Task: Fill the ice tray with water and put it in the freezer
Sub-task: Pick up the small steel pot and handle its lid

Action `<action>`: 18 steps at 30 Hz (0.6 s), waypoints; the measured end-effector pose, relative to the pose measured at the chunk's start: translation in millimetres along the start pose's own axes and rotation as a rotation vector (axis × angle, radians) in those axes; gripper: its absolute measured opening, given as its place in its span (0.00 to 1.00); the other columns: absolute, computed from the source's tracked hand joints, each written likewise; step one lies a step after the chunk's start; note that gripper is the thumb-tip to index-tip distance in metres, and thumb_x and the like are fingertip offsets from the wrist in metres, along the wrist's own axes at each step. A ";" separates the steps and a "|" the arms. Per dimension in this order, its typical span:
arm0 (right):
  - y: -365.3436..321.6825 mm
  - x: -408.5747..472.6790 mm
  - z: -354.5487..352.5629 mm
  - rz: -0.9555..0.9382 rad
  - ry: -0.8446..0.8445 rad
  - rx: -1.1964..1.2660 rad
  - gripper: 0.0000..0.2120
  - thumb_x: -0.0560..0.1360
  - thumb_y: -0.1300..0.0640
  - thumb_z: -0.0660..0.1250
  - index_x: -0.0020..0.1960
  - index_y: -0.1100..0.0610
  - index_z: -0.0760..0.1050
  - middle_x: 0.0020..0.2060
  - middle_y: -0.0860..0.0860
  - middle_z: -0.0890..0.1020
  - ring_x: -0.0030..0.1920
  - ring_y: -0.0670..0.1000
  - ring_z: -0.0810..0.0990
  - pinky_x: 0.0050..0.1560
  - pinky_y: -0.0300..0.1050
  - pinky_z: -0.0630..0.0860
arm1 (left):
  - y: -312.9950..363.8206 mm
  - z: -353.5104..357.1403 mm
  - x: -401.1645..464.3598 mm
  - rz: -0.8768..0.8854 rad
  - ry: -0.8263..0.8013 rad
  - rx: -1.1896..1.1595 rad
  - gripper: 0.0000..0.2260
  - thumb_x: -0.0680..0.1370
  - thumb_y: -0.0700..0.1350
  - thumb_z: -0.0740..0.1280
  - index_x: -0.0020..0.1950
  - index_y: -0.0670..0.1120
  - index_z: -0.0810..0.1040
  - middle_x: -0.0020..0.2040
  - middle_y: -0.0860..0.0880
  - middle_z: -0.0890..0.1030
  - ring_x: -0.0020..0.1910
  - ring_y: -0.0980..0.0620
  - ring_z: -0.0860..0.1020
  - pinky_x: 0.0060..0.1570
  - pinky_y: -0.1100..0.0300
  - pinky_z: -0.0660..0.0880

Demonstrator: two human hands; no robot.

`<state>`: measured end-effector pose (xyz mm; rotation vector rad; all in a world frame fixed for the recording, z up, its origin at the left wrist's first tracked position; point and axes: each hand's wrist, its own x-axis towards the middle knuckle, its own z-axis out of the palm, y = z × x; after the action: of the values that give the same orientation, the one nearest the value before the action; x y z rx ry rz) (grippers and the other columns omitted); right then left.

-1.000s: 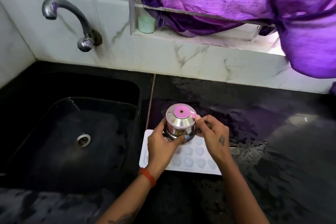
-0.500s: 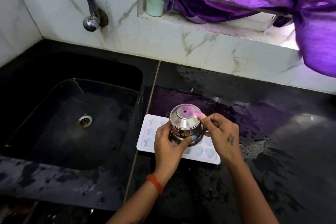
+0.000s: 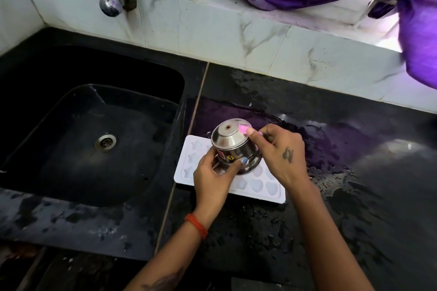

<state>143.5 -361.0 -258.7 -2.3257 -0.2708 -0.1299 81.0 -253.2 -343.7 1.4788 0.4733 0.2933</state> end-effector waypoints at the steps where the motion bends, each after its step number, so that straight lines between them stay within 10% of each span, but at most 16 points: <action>1: -1.3 1.4 0.5 -0.004 -0.006 -0.013 0.18 0.73 0.40 0.66 0.33 0.52 0.75 0.26 0.48 0.79 0.31 0.48 0.77 0.38 0.47 0.75 | 1.5 -0.2 -0.2 0.001 -0.002 -0.011 0.27 0.62 0.60 0.75 0.57 0.51 0.79 0.50 0.51 0.83 0.51 0.55 0.81 0.54 0.51 0.78; 18: -10.3 9.6 0.7 -0.015 -0.037 -0.075 0.20 0.70 0.35 0.66 0.30 0.49 0.71 0.27 0.48 0.79 0.32 0.49 0.78 0.39 0.50 0.76 | 14.0 -1.5 -0.4 0.006 0.015 -0.025 0.20 0.64 0.54 0.76 0.53 0.49 0.80 0.47 0.52 0.84 0.47 0.59 0.81 0.49 0.61 0.77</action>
<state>150.4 -352.1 -250.4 -2.4028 -0.3068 -0.1064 81.2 -250.9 -329.8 1.4546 0.4754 0.3143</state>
